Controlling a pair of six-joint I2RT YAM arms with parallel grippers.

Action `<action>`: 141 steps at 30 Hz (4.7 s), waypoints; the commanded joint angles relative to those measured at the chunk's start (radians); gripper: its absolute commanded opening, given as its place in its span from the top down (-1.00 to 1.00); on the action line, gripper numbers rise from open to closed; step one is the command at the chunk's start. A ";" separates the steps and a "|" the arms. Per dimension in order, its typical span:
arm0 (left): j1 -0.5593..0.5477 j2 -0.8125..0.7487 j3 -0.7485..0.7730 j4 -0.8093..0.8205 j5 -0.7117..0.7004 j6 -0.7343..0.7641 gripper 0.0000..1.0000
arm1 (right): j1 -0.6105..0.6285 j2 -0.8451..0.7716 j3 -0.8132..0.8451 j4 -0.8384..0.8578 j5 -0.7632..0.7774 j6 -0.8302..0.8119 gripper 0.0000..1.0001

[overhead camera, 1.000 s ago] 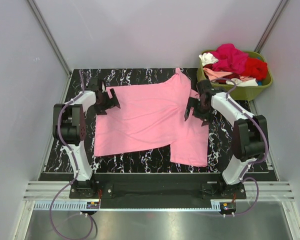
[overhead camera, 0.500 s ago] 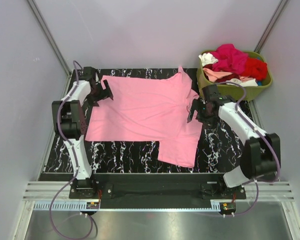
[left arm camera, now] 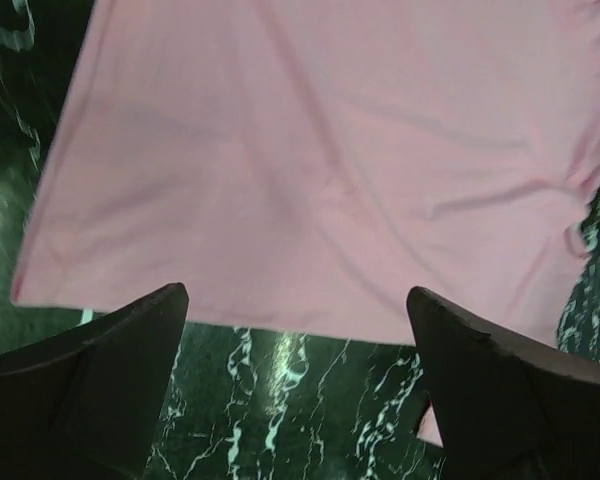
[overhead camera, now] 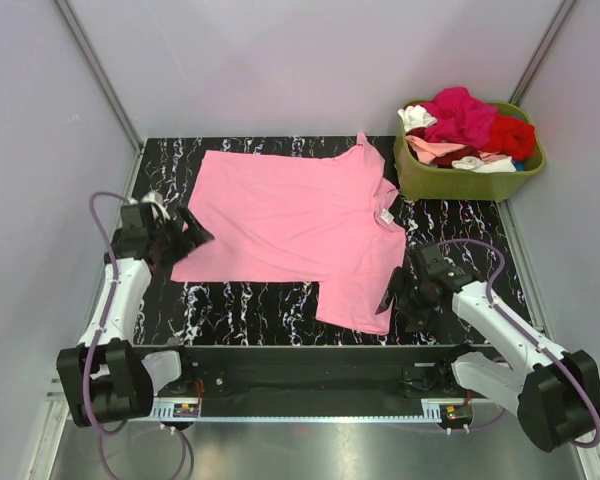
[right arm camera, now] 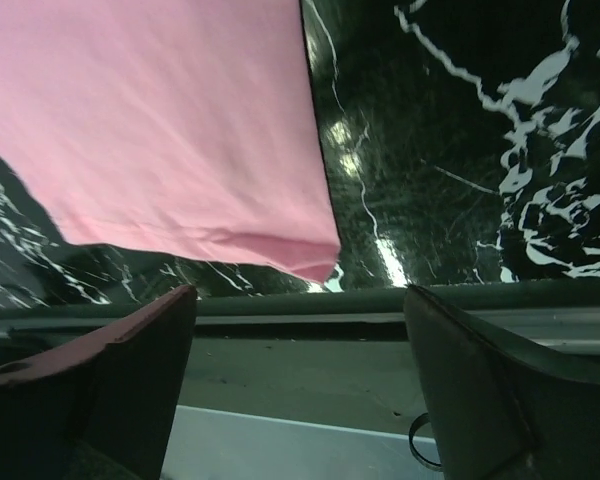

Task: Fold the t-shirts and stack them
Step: Fold the tshirt

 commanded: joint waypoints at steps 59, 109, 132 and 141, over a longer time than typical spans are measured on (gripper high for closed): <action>0.046 0.079 -0.352 0.141 -0.476 -0.359 -0.32 | 0.155 -0.139 0.122 -0.168 0.145 0.061 1.00; 0.055 0.041 0.108 -0.245 -0.156 -0.055 1.00 | 0.077 0.225 0.712 -0.286 0.278 -0.097 1.00; 0.055 0.728 0.563 -0.277 -0.097 0.057 0.65 | -0.127 0.985 1.283 -0.220 0.277 -0.296 1.00; 0.053 0.687 0.613 -0.332 -0.145 0.060 -0.16 | -0.208 1.289 1.776 -0.393 0.179 -0.322 -0.80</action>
